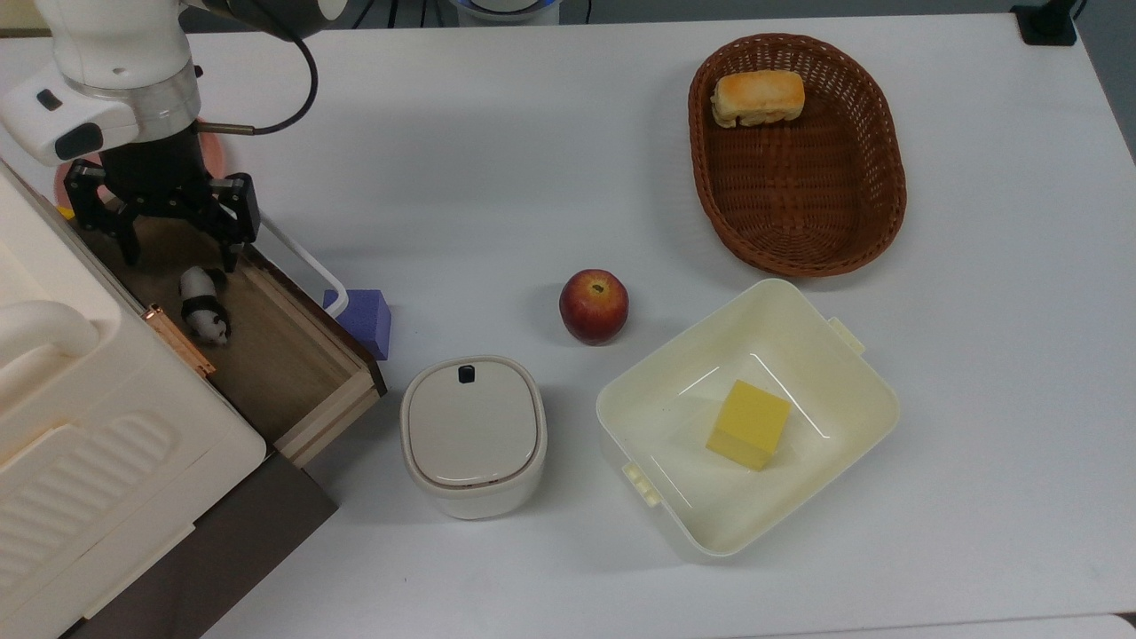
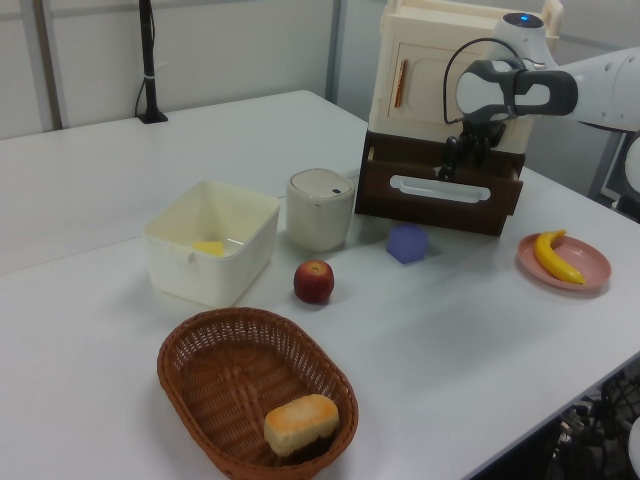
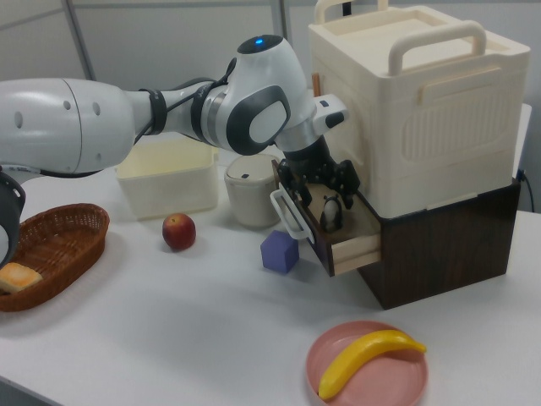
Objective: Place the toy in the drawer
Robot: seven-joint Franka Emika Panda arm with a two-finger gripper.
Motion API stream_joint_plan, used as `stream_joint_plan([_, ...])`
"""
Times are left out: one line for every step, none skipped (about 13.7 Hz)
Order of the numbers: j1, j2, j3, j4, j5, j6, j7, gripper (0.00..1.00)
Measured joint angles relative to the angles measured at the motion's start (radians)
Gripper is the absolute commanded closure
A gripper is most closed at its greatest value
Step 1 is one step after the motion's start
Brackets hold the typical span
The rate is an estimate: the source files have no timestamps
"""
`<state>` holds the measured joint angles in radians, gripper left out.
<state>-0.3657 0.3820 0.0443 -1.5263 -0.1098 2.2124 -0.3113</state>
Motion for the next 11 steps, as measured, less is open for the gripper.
stream_joint_plan([0.001, 0.000, 0.001, 0.000, -0.005, 0.000, 0.000, 0.00])
stream_joint_plan([0.002, 0.000, 0.003, 0.000, -0.007, 0.000, 0.000, 0.00])
stream_joint_plan([0.003, 0.000, 0.006, 0.000, -0.007, 0.000, 0.000, 0.00])
stream_joint_plan([0.004, -0.001, 0.010, 0.001, -0.007, 0.000, 0.003, 0.00])
stream_joint_plan([0.006, -0.006, 0.022, 0.003, -0.007, 0.000, 0.027, 0.00])
stream_joint_plan([0.006, -0.012, 0.036, 0.004, -0.007, 0.000, 0.056, 0.00])
stream_joint_plan([0.008, -0.026, 0.062, 0.004, -0.007, -0.002, 0.105, 0.00])
stream_joint_plan([0.010, -0.035, 0.079, 0.004, -0.007, -0.006, 0.132, 0.00])
stream_joint_plan([0.013, -0.046, 0.093, 0.004, -0.007, -0.014, 0.152, 0.00])
stream_joint_plan([0.016, -0.056, 0.105, 0.004, -0.007, -0.025, 0.168, 0.00])
stream_joint_plan([0.017, -0.066, 0.116, 0.004, -0.007, -0.037, 0.180, 0.00])
